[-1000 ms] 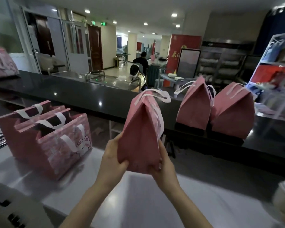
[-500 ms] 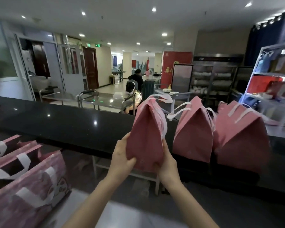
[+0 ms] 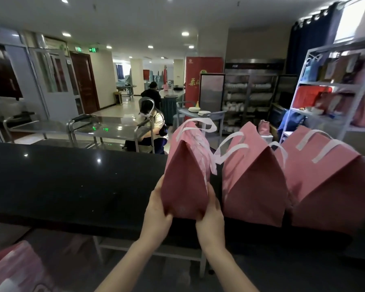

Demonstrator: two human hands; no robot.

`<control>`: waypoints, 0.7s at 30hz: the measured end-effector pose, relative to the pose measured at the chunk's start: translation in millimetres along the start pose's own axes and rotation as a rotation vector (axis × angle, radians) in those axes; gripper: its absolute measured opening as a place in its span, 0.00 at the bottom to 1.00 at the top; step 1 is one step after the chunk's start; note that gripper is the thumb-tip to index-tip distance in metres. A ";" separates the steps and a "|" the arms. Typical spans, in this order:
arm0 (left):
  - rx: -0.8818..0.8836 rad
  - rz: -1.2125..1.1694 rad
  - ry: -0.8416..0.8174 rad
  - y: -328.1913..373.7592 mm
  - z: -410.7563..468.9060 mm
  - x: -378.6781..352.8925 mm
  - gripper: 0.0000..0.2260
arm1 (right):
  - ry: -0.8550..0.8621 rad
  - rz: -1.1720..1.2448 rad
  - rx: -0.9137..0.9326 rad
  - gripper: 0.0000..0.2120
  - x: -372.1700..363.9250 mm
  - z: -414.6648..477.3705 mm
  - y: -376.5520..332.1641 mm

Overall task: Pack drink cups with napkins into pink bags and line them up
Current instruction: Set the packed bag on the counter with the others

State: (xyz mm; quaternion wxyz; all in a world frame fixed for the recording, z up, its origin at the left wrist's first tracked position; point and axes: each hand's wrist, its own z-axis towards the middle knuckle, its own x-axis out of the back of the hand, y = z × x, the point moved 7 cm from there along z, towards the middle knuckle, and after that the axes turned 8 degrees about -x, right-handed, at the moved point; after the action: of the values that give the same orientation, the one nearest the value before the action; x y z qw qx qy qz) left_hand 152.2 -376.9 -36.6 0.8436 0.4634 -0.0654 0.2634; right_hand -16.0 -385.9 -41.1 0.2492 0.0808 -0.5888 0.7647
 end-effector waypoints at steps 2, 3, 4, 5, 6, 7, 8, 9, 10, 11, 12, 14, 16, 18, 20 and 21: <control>-0.004 -0.027 -0.006 -8.2 7.9 -3.8 0.44 | 0.025 -0.025 -0.013 0.40 -6.4 6.1 1.2; 0.000 -0.040 -0.008 -12.0 10.3 -5.3 0.43 | 0.037 -0.034 -0.016 0.40 -8.9 8.2 1.5; 0.005 -0.046 -0.011 -15.1 11.9 -6.4 0.43 | 0.050 -0.042 -0.020 0.39 -10.4 9.5 1.3; 0.011 -0.045 -0.018 -17.7 13.1 -7.2 0.43 | 0.060 -0.048 -0.025 0.39 -11.2 10.3 0.7; 0.016 -0.039 -0.026 -19.5 13.5 -7.2 0.44 | 0.070 -0.052 -0.031 0.39 -11.3 10.3 -0.2; 0.018 -0.033 -0.039 -20.2 13.6 -6.1 0.44 | 0.080 -0.056 -0.039 0.39 -10.7 9.3 -1.1; 0.018 -0.028 -0.055 -19.5 13.4 -4.3 0.44 | 0.088 -0.061 -0.048 0.39 -9.0 7.3 -1.4; 0.017 -0.030 -0.077 -18.2 12.9 -1.9 0.44 | 0.094 -0.068 -0.058 0.40 -6.5 3.9 -2.2; 0.015 -0.036 -0.105 -16.6 11.8 2.0 0.43 | 0.100 -0.075 -0.064 0.40 -3.3 -1.3 -4.9; 0.012 -0.036 -0.132 -14.5 10.3 7.5 0.42 | 0.111 -0.083 -0.056 0.40 0.8 -8.1 -9.7; 0.007 -0.020 -0.151 -12.4 7.4 15.2 0.41 | 0.136 -0.103 -0.027 0.39 6.1 -16.5 -16.3; -0.009 0.054 -0.154 -8.0 -2.0 37.0 0.38 | 0.223 -0.202 0.126 0.35 17.1 -36.0 -37.8; -0.033 0.145 -0.143 -4.0 -15.0 63.9 0.33 | 0.261 -0.291 0.351 0.31 17.4 -56.8 -66.0; -0.056 0.240 -0.160 1.6 -29.1 92.9 0.26 | 0.174 -0.294 0.515 0.29 3.0 -73.8 -93.7; -0.065 0.334 -0.196 7.2 -44.8 124.2 0.21 | 0.011 -0.264 0.606 0.28 -22.4 -86.9 -118.5; -0.063 0.378 -0.205 8.9 -53.3 140.8 0.19 | -0.083 -0.259 0.630 0.27 -38.6 -92.6 -129.1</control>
State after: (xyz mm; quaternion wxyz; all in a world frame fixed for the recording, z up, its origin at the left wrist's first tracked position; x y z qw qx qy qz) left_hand 260.6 -275.5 -9.9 0.7823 0.4405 -0.2447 0.3663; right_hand 94.5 -286.2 26.6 0.2828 0.2589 -0.3182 0.8670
